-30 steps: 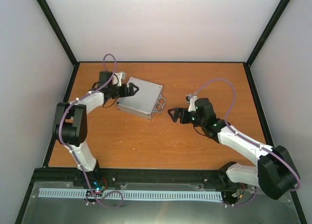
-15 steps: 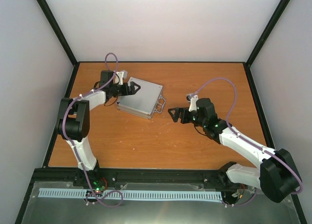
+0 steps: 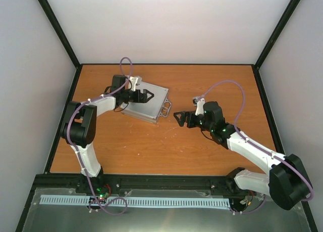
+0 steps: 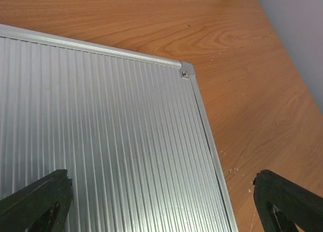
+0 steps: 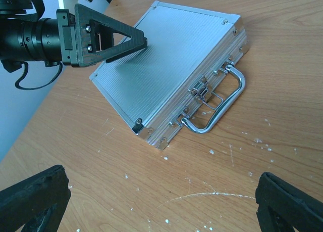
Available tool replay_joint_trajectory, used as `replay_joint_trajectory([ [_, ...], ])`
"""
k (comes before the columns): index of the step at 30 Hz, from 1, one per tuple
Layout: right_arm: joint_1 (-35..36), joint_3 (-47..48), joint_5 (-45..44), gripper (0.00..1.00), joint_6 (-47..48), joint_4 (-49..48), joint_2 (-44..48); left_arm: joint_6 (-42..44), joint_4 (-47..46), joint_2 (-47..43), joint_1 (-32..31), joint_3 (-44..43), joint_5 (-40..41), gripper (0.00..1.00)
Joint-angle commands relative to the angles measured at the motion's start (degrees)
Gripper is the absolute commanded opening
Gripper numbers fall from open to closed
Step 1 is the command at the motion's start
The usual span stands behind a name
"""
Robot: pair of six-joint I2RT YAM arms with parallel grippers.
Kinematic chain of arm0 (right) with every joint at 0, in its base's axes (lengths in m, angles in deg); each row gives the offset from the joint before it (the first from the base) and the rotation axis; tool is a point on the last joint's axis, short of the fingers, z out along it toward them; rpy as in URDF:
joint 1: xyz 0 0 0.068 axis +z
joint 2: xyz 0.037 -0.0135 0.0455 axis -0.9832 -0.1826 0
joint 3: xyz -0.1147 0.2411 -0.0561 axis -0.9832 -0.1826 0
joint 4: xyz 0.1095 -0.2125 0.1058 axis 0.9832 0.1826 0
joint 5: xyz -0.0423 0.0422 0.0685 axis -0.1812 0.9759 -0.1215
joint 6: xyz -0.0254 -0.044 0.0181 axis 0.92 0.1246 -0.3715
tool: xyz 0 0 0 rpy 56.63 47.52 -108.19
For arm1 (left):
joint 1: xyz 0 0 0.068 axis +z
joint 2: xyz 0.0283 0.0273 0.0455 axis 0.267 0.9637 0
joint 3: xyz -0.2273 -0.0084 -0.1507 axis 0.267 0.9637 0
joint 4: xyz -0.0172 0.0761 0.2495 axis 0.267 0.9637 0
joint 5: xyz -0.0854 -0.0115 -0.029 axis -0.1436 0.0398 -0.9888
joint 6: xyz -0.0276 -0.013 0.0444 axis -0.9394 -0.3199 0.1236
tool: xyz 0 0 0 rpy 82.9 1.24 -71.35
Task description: Pack up texas hold em set
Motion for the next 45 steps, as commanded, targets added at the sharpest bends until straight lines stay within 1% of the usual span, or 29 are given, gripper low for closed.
replay_joint_trajectory([
  [1,0.3,0.1,-0.4,1.0,0.4,-0.9,1.2,1.8,2.2,-3.4,-0.3,0.6,4.2,1.0],
  [6,0.3,0.3,-1.3,1.0,0.5,-0.5,0.3,1.7,2.8,-8.9,0.0,1.1,16.1,1.0],
  [8,0.3,1.0,-1.9,1.0,1.0,0.6,-0.1,1.2,2.2,-10.5,0.8,1.4,19.1,1.0],
  [11,0.3,1.6,-2.5,1.0,1.3,2.4,0.7,0.1,2.0,-10.1,2.8,0.4,20.6,1.0],
  [13,0.3,0.8,-2.8,1.0,1.0,2.2,2.4,-0.1,3.8,-8.1,3.9,-1.9,20.6,1.0],
  [17,0.3,-1.7,-1.4,1.0,-0.3,-0.2,5.0,1.0,7.4,-3.0,4.5,-5.8,19.5,1.0],
  [20,0.3,-0.8,1.6,1.0,-0.5,0.9,5.0,2.1,8.7,-0.3,4.6,-7.0,18.1,1.0],
  [25,0.3,2.0,4.8,1.0,1.3,4.7,3.4,2.5,7.1,4.1,4.7,-7.0,9.6,1.0],
  [30,0.3,2.9,4.8,1.0,4.5,7.1,3.9,2.1,6.2,9.2,4.6,-7.3,5.1,0.99],
  [35,0.2,3.8,0.9,1.0,9.3,10.6,4.5,3.0,5.3,10.6,4.1,-7.7,0.5,0.99],
  [37,0.2,4.2,0.2,1.0,9.9,11.2,4.2,3.7,5.9,11.1,3.7,-8.5,-1.3,1.0],
  [45,0.2,3.4,3.5,1.0,8.1,7.9,2.2,8.5,10.2,13.1,-0.8,-13.3,-4.8,0.99],
])
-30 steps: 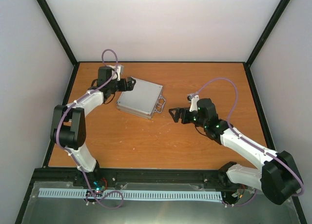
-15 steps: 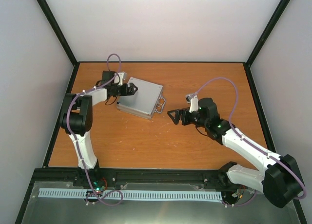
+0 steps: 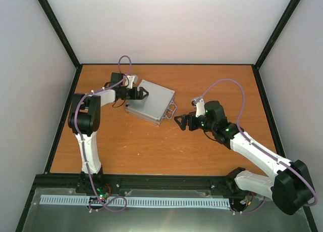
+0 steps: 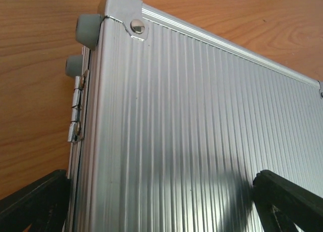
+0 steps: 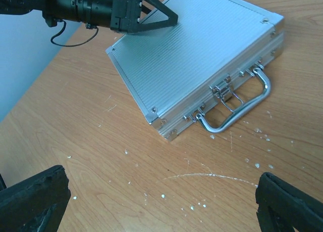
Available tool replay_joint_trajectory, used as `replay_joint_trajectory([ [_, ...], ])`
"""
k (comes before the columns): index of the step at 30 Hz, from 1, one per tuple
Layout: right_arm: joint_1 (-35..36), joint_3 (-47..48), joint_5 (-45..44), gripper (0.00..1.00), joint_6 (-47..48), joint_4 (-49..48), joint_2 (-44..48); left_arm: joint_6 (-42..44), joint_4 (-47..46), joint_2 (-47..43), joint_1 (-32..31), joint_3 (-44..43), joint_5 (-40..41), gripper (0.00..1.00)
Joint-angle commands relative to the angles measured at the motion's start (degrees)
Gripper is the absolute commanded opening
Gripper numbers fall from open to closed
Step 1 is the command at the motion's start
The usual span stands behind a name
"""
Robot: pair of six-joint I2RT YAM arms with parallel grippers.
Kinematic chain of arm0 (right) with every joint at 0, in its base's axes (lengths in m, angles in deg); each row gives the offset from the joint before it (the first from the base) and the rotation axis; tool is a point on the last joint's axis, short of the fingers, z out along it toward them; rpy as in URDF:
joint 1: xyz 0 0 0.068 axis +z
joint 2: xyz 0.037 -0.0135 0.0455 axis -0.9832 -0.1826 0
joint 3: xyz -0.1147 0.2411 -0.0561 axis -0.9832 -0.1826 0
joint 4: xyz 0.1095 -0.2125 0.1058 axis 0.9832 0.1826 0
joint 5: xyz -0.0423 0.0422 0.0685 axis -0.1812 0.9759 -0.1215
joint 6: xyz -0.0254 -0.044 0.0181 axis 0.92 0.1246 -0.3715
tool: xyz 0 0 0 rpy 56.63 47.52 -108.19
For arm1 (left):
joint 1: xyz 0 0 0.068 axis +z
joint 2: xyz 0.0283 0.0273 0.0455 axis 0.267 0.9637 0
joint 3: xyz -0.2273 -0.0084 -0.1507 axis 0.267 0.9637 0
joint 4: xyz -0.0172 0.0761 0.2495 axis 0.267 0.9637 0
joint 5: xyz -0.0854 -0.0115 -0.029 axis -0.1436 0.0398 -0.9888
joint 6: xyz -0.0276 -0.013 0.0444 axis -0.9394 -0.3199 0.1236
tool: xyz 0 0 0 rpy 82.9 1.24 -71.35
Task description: Pack up texas hold em set
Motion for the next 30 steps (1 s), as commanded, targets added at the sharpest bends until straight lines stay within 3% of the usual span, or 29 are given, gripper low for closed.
replay_joint_trajectory([
  [1,0.2,0.9,1.3,1.0,0.5,-1.3,-1.4,4.1,3.6,1.6,-5.2,-3.0,-8.6,0.99],
  [11,0.1,0.6,-0.8,1.0,0.2,-0.5,1.0,4.8,2.5,-1.9,-8.6,-1.3,-8.3,0.96],
  [20,-0.6,0.4,-3.7,1.0,-1.1,2.6,4.5,0.4,-3.9,-21.8,-8.6,10.2,1.6,0.97],
  [24,-1.2,-0.6,-3.6,1.0,-1.8,4.3,7.3,-3.1,-7.0,-33.4,-8.6,19.6,5.8,0.99],
  [30,-1.4,-3.3,-2.2,1.0,-6.1,3.0,6.6,-7.7,-2.1,-43.4,-8.6,28.0,8.1,0.99],
])
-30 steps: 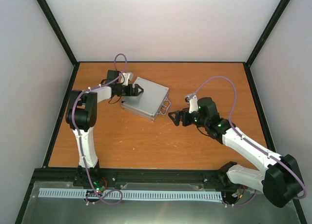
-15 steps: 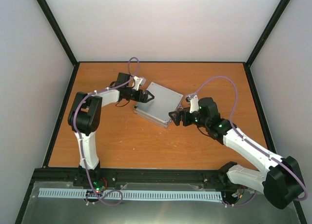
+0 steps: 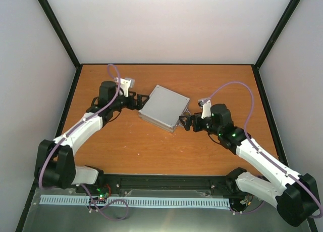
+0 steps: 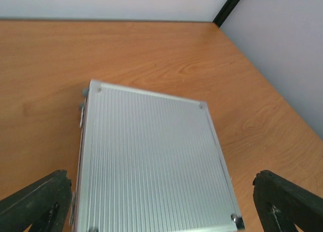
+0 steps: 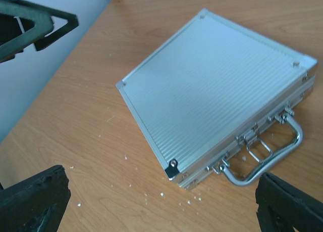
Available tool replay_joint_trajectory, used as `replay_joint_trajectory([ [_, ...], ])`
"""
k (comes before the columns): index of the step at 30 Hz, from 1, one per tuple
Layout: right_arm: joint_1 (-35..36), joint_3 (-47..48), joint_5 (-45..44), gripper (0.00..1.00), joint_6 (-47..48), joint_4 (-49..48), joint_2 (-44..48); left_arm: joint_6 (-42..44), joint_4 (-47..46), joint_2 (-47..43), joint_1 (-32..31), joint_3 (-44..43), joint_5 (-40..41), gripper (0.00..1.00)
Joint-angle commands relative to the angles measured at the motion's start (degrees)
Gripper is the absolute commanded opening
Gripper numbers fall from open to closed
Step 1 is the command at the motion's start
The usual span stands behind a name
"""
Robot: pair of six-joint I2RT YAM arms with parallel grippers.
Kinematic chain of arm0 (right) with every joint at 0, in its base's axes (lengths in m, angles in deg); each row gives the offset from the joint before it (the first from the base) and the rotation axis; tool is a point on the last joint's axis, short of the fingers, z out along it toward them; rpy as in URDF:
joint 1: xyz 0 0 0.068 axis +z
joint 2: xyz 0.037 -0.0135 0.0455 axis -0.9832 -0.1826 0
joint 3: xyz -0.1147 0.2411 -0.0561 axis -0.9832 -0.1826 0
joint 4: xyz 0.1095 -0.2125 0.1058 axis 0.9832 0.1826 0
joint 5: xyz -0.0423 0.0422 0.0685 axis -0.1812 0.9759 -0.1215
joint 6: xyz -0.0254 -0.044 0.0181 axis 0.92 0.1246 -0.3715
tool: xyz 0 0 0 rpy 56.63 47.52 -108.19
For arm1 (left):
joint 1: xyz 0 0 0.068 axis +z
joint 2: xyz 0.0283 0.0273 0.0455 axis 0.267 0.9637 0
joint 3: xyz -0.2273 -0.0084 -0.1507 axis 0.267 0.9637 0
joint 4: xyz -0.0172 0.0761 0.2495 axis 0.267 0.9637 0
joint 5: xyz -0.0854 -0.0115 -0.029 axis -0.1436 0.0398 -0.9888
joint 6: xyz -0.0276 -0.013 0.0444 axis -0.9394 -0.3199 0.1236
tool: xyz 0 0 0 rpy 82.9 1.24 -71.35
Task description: Pack up texas hold em set
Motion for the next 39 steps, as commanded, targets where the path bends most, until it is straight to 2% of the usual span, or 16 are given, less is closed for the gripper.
replay_joint_trajectory([
  [1,-0.4,-2.2,1.7,1.0,-4.6,-0.4,-1.6,-5.1,3.2,-4.5,-0.3,5.6,2.9,0.99],
  [7,-0.3,-3.6,5.4,1.0,-8.6,-4.1,-5.6,-8.9,4.8,-13.6,-0.3,12.8,3.3,0.99],
  [14,1.8,-2.9,6.3,0.93,-12.7,-9.3,-13.1,-7.8,7.9,-18.0,-0.3,15.0,2.3,1.0],
  [24,9.6,2.2,-0.1,0.85,-17.0,-13.5,-25.5,-5.7,7.8,-18.1,-0.3,15.6,1.3,0.99],
  [39,11.6,6.1,-0.5,0.78,-16.9,-16.8,-34.9,-5.8,7.4,-18.2,-0.3,15.8,1.3,1.0],
])
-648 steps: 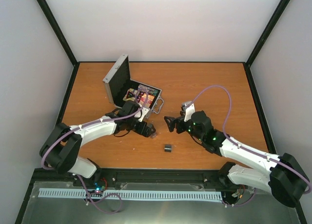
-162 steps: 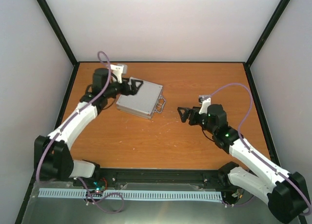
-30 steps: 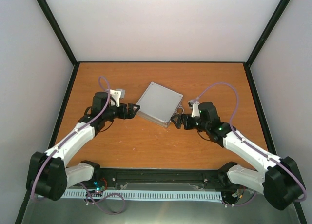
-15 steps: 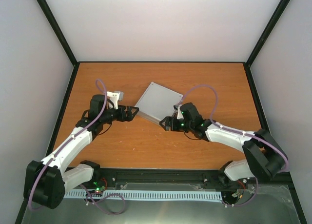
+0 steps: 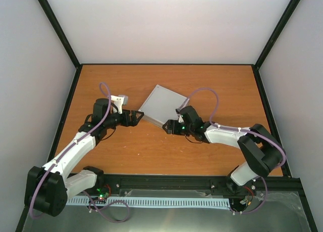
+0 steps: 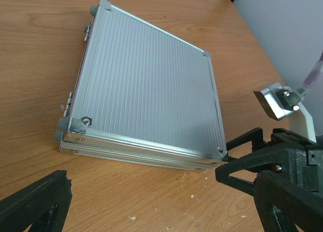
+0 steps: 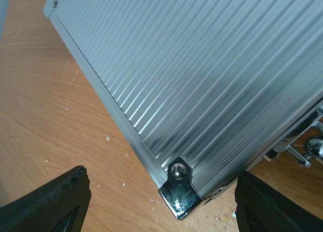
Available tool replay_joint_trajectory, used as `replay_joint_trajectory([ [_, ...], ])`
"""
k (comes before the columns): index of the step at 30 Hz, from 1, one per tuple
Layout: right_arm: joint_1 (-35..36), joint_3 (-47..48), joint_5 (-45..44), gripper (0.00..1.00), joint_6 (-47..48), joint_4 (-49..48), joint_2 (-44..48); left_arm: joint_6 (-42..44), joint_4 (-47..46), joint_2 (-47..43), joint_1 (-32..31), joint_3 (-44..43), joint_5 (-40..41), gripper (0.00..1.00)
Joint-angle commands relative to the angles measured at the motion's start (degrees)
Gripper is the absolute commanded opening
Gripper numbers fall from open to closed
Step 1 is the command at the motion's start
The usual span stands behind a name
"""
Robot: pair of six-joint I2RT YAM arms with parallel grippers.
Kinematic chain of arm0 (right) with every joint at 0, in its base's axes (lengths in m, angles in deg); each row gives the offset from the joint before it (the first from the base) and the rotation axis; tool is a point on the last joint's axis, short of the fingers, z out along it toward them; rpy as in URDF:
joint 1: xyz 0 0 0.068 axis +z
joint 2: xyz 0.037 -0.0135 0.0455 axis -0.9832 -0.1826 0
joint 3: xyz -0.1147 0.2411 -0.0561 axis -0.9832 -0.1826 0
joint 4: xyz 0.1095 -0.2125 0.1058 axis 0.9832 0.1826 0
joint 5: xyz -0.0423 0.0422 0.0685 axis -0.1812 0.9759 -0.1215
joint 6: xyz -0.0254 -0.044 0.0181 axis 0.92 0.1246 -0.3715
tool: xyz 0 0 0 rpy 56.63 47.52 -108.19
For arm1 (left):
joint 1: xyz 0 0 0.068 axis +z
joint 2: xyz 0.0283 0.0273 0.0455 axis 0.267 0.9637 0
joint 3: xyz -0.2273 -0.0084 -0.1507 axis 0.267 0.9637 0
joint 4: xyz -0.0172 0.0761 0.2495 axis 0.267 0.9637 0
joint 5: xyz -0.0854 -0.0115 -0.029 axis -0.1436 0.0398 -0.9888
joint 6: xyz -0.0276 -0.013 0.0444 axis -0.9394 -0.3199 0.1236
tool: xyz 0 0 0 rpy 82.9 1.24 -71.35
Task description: Pack up texas hold em set
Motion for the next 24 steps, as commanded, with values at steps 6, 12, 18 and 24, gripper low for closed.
replay_joint_trajectory([
  [6,3.4,7.5,0.8,0.78,1.7,-2.8,-7.3,0.6,0.3,-0.7,-0.3,-0.3,-0.3,1.0],
  [12,5.2,10.7,1.3,0.78,3.1,-2.1,-9.7,0.0,-0.2,0.0,-0.2,-0.7,-0.6,1.0],
  [18,5.4,9.1,-4.3,0.79,4.4,1.6,-3.8,-0.3,-2.0,1.8,-0.3,-1.8,-2.1,0.99],
  [24,4.4,6.3,-15.1,0.89,10.6,9.4,10.1,0.1,-3.6,4.7,-3.3,-4.2,-0.6,0.98],
])
